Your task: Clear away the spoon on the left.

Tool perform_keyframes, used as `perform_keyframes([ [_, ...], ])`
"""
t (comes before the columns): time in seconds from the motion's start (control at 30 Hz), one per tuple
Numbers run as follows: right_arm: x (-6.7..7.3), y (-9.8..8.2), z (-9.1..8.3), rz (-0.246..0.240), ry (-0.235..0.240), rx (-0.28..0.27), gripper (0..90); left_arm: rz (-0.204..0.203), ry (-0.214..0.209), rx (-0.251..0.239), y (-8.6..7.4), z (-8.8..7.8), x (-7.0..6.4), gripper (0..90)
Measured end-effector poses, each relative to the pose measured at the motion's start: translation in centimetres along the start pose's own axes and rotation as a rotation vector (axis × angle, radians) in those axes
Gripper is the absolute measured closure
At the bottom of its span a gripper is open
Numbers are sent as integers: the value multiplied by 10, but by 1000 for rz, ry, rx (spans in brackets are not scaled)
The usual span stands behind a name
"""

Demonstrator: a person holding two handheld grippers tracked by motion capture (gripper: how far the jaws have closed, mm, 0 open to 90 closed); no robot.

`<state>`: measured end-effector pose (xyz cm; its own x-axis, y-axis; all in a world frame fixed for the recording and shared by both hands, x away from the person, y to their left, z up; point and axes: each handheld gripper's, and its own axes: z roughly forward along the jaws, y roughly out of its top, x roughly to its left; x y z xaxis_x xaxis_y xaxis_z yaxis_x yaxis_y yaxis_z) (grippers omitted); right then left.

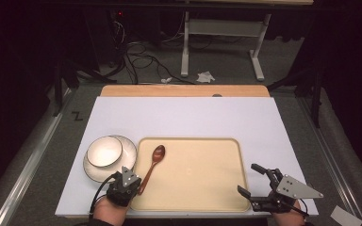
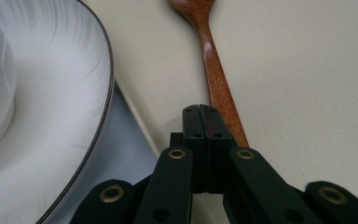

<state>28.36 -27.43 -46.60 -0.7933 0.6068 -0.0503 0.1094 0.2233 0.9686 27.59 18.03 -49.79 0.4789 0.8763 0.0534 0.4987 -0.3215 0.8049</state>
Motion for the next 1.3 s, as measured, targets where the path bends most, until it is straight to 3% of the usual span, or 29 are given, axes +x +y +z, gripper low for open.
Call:
perform_keyframes([
  [0.07,0,0,0,4,1,0,161,-6,8,53,-2,2,1,900],
  [0.1,0,0,0,4,1,0,161,-6,8,53,-2,2,1,900],
  [0.13,0,0,0,4,1,0,161,-13,6,92,-3,5,3,900],
  [0.17,0,0,0,4,1,0,161,-13,6,92,-3,5,3,900],
  [0.2,0,0,0,5,1,-1,161,-10,1,129,-4,8,2,900],
  [0.4,0,0,0,3,5,-2,161,-2,0,188,-6,14,1,900],
  [0.77,-1,0,0,-2,6,-6,161,11,-34,207,-5,16,-4,900],
  [1.3,-1,0,1,-7,5,-2,161,50,-119,194,0,20,-24,892],
])
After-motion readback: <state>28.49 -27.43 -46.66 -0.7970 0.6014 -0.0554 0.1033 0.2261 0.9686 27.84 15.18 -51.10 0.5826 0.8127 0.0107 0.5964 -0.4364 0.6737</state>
